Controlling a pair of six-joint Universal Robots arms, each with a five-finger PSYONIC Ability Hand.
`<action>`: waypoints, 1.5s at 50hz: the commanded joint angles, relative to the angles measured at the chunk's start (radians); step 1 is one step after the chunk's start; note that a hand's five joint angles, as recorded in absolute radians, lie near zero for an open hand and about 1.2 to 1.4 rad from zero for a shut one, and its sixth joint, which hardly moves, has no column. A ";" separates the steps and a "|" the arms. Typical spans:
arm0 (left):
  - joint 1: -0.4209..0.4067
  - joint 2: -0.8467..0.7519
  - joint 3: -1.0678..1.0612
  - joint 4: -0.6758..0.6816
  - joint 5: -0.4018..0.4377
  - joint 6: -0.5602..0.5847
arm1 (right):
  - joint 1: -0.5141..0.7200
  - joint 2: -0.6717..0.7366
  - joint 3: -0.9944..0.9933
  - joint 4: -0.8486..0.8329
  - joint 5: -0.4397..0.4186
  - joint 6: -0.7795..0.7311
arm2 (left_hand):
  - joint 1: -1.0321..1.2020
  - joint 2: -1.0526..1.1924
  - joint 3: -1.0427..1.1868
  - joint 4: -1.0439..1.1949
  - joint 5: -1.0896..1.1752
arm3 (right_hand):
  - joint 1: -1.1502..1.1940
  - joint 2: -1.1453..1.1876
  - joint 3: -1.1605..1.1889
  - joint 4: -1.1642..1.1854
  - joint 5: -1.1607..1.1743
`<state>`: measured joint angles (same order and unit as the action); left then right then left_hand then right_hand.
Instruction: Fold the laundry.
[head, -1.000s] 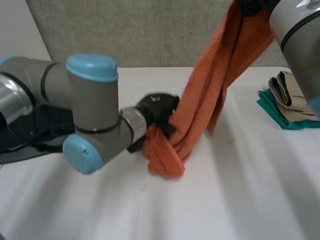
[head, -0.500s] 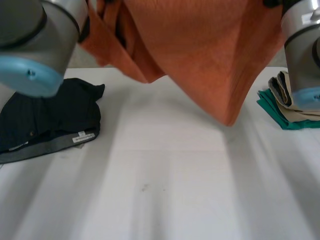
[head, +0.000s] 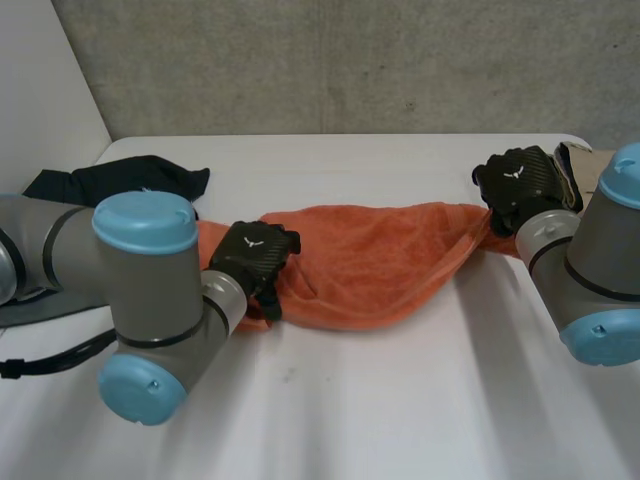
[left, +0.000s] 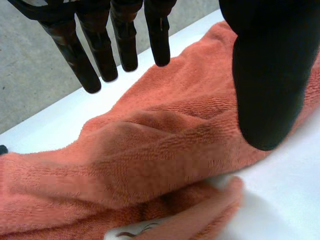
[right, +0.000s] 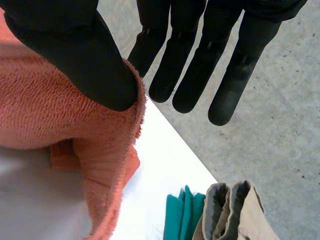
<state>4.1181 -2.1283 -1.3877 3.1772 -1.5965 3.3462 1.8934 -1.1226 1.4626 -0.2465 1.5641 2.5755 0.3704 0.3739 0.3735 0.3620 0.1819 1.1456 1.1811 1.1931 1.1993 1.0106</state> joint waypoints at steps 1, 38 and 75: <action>0.117 0.034 0.094 -0.017 0.064 0.054 | -0.003 -0.020 -0.008 0.000 -0.003 0.012 | -0.022 -0.025 -0.025 -0.014 -0.008 | 0.251 0.215 0.203 0.197 0.211; 0.180 -0.430 0.690 -0.433 0.268 0.501 | 0.182 -0.287 -0.493 0.139 -0.049 0.091 | 0.078 0.074 0.075 0.086 0.092 | 0.251 0.215 0.203 0.197 0.211; 0.214 -0.202 0.991 -0.062 -0.014 0.079 | 0.003 0.066 -0.721 -0.033 0.140 0.035 | 1.026 1.022 1.023 1.034 1.040 | 0.251 0.215 0.203 0.197 0.211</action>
<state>4.3170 -2.3738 -0.2026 3.1146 -1.5931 3.4355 1.9213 -1.0821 0.6513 -0.2582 1.7302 2.6078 1.1526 1.1933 1.1873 1.1972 0.9864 1.1541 1.1812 1.1932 1.1996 1.0108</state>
